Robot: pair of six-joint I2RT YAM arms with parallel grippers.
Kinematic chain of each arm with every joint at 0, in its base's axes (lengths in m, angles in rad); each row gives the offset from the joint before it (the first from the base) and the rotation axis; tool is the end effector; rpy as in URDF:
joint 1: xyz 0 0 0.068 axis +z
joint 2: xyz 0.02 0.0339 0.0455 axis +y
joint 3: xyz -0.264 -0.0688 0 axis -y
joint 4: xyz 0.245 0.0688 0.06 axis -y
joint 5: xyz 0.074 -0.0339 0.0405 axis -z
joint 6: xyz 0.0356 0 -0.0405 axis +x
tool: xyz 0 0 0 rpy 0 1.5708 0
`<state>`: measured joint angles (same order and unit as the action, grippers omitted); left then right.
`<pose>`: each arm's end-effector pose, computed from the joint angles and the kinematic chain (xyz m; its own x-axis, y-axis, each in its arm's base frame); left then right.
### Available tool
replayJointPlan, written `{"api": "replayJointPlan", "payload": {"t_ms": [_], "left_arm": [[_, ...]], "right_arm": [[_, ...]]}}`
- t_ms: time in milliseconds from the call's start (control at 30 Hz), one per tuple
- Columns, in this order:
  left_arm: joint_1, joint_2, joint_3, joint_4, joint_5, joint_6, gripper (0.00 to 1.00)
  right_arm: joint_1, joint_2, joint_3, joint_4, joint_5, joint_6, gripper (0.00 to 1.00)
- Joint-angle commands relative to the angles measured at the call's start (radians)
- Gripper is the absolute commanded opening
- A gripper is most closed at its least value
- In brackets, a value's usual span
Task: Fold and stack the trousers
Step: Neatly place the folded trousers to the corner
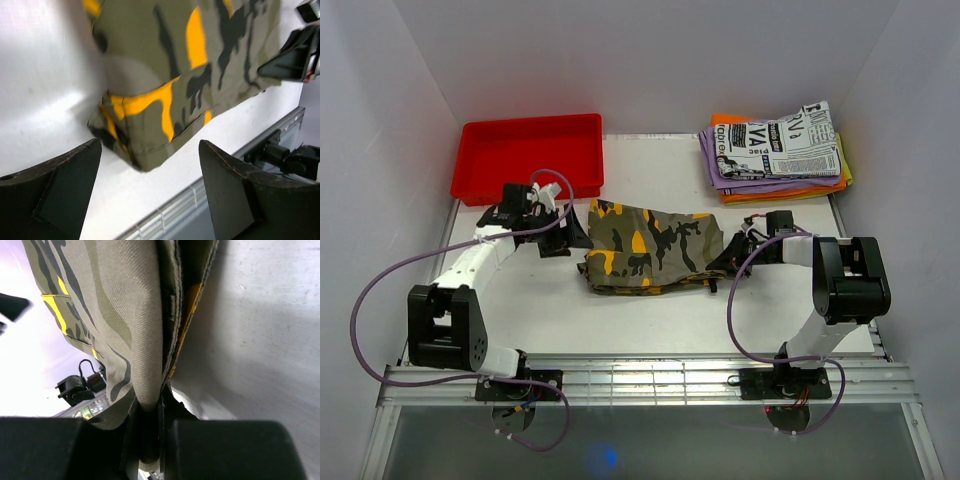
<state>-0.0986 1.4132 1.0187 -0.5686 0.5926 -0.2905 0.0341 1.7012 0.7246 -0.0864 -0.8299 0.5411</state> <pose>0.2836 -0.0480 0.2505 -0.8970 -0.1500 -0.4157 0.1483 0.7839 -0.6029 0.2878 0.0361 0.1202 -0.9451 0.3156 -0.0847 0.1227 0.5831 0.8031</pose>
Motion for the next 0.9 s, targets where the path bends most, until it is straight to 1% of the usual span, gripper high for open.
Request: {"api": "replayJointPlan", "payload": {"t_ms": [0, 133, 200, 267, 400, 433, 500, 533, 633, 667, 733, 767, 833, 867], "left_arm": [[-0.003, -0.013, -0.093, -0.056, 0.035, -0.084, 0.9], [-0.003, 0.006, -0.161, 0.001, 0.035, -0.136, 0.9], [-0.007, 0.036, -0.173, 0.048, 0.068, -0.145, 0.91], [-0.026, 0.065, -0.175, 0.076, 0.07, -0.139, 0.92], [-0.035, 0.127, -0.2, 0.144, 0.075, -0.185, 0.91], [-0.044, 0.15, -0.201, 0.154, 0.078, -0.196, 0.85], [-0.05, 0.164, -0.206, 0.156, 0.076, -0.203, 0.76], [-0.052, 0.164, -0.209, 0.156, 0.059, -0.205, 0.65], [-0.053, 0.142, -0.223, 0.157, 0.014, -0.208, 0.45], [-0.053, 0.124, -0.226, 0.161, 0.004, -0.213, 0.32], [-0.058, 0.107, -0.223, 0.161, -0.014, -0.214, 0.23], [-0.061, 0.089, -0.218, 0.162, -0.017, -0.211, 0.13], [-0.087, 0.067, -0.187, 0.161, -0.017, -0.194, 0.03], [-0.105, 0.056, -0.171, 0.159, -0.031, -0.181, 0.0]], "right_arm": [[0.012, -0.018, 0.041, -0.071, 0.029, -0.076, 0.08], [0.029, -0.026, 0.05, -0.098, 0.048, -0.113, 0.08], [0.041, -0.031, 0.05, -0.104, 0.057, -0.13, 0.08], [0.049, -0.035, 0.05, -0.108, 0.07, -0.142, 0.08], [0.078, -0.04, 0.056, -0.115, 0.087, -0.171, 0.08], [0.081, -0.04, 0.062, -0.116, 0.092, -0.182, 0.08], [0.082, -0.041, 0.075, -0.128, 0.11, -0.193, 0.08], [0.082, -0.041, 0.078, -0.131, 0.115, -0.197, 0.08], [0.084, -0.041, 0.088, -0.148, 0.146, -0.224, 0.08], [0.084, -0.043, 0.091, -0.153, 0.169, -0.236, 0.08], [0.086, -0.046, 0.11, -0.174, 0.195, -0.256, 0.08], [0.087, -0.049, 0.121, -0.187, 0.221, -0.28, 0.08], [0.09, -0.058, 0.17, -0.236, 0.256, -0.314, 0.08], [0.092, -0.08, 0.186, -0.246, 0.3, -0.323, 0.08]]}}
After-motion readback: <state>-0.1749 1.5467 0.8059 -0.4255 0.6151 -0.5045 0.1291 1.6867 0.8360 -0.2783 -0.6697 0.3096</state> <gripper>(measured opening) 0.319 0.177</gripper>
